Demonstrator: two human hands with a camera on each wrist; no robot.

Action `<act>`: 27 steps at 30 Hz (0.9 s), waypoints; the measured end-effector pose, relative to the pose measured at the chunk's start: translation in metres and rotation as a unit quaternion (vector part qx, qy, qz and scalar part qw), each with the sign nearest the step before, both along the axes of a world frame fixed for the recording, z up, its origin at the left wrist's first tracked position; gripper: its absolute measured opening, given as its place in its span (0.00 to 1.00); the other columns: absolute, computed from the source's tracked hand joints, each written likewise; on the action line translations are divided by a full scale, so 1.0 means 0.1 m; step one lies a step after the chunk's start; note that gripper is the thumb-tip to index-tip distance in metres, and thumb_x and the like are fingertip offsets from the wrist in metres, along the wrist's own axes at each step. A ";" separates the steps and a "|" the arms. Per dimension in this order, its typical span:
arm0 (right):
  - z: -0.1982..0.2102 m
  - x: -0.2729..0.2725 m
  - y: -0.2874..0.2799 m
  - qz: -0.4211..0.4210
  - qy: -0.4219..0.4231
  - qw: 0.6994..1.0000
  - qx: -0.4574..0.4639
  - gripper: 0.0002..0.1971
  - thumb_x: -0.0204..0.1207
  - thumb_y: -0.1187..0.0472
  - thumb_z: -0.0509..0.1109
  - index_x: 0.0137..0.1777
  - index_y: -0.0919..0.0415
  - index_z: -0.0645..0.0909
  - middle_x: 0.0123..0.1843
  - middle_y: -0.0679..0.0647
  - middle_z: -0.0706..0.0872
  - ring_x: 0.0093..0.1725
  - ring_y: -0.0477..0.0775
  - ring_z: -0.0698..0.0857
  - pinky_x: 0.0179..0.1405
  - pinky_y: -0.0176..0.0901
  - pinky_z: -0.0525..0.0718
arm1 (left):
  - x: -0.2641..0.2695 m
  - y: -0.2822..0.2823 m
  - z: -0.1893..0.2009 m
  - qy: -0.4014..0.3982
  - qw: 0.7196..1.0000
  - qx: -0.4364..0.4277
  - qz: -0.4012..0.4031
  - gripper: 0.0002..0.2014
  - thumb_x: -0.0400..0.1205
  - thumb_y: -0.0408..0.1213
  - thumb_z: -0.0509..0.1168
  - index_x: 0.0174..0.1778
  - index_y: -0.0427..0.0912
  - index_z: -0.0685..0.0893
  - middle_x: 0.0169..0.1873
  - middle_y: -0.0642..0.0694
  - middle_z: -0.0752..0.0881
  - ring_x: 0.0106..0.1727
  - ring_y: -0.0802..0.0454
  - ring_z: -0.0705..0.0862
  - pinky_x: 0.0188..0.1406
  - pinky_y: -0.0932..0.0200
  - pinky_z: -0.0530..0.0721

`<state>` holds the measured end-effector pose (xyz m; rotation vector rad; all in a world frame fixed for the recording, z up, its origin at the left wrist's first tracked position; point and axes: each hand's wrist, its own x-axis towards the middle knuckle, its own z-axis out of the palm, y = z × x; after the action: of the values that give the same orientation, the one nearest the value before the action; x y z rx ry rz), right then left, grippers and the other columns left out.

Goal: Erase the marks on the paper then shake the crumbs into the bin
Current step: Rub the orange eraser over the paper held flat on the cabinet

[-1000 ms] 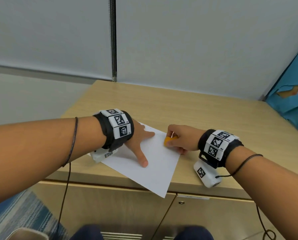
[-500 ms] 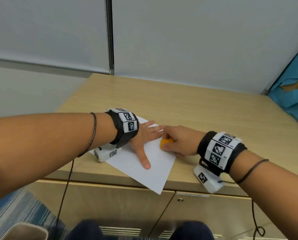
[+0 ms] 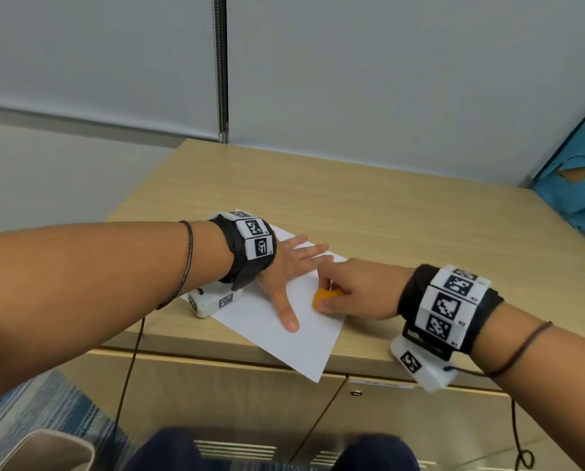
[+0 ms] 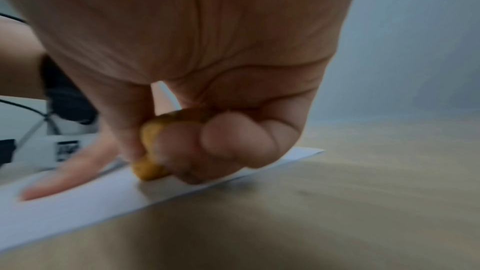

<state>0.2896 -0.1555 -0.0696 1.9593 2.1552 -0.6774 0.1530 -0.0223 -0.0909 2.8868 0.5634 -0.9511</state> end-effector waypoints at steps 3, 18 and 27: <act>0.05 0.12 0.13 -0.061 -0.017 0.997 0.047 0.11 0.84 0.47 0.65 0.55 0.53 0.72 0.51 0.51 0.83 0.46 0.51 0.81 0.43 0.43 0.76 | -0.01 -0.01 0.01 -0.006 1.000 -0.004 0.002 0.71 0.61 0.76 0.74 0.84 0.61 0.26 0.83 0.60 0.23 0.84 0.46 0.24 0.79 0.29 0.33; 0.04 -0.30 -0.07 -0.019 -0.002 0.999 0.050 0.18 0.86 0.55 0.63 0.73 0.58 0.67 0.42 0.41 0.72 0.36 0.37 0.72 0.33 0.27 0.67 | -0.02 -0.02 0.01 -0.007 1.000 -0.003 0.004 0.71 0.61 0.76 0.74 0.84 0.61 0.26 0.82 0.61 0.23 0.84 0.46 0.24 0.80 0.30 0.33; 0.16 0.04 0.08 -0.133 -0.045 0.988 0.068 0.15 0.85 0.49 0.62 0.61 0.60 0.73 0.54 0.57 0.84 0.42 0.56 0.82 0.39 0.46 0.80 | -0.03 -0.10 0.09 -0.013 0.994 0.042 0.100 0.70 0.56 0.87 0.61 0.85 0.61 0.28 0.85 0.60 0.27 0.87 0.35 0.36 0.82 0.26 0.45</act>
<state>0.2938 -0.1471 -0.0538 2.3282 1.9526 -0.4765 0.1497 -0.0321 -0.0821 2.8400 0.8917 -0.8813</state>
